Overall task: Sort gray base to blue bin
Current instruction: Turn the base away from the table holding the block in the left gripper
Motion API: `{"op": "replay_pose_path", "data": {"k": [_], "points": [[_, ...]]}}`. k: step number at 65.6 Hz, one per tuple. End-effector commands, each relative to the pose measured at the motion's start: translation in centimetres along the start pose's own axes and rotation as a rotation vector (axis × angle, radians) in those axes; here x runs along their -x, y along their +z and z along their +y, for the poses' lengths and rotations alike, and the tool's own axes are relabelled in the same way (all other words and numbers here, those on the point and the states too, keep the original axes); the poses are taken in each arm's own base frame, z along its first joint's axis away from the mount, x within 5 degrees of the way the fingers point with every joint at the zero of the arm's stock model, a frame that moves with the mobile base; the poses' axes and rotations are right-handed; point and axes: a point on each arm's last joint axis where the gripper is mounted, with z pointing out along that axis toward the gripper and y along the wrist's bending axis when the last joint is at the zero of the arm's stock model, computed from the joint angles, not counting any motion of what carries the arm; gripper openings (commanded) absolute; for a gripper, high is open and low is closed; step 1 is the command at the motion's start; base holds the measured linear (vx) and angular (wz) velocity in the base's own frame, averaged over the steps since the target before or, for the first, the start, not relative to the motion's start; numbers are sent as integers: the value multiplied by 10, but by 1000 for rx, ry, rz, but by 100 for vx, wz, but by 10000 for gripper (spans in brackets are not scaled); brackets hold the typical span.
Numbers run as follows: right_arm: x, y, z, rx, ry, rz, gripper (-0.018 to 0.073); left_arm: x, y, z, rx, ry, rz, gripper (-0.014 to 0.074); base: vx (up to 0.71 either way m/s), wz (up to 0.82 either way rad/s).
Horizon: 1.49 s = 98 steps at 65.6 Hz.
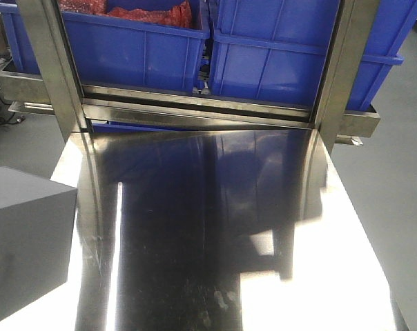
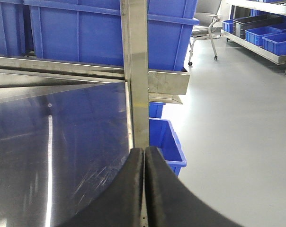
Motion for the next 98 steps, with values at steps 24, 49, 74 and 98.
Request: {"op": "replay_pose_path", "data": {"k": [24, 49, 74, 98], "points": [[6, 0, 0, -3, -14, -71, -5, 17, -1, -4, -33, -12, -117, 4, 0, 0], [6, 0, 0, -3, -14, -71, -5, 17, -1, -4, -33, -12, -117, 4, -1, -6], [6, 0, 0, -2, -20, -71, -5, 17, -1, -4, -32, -12, -116, 4, -9, -44], [6, 0, 0, -2, -20, -71, -5, 17, -1, -4, -32, -12, -116, 4, -12, -61]]}}
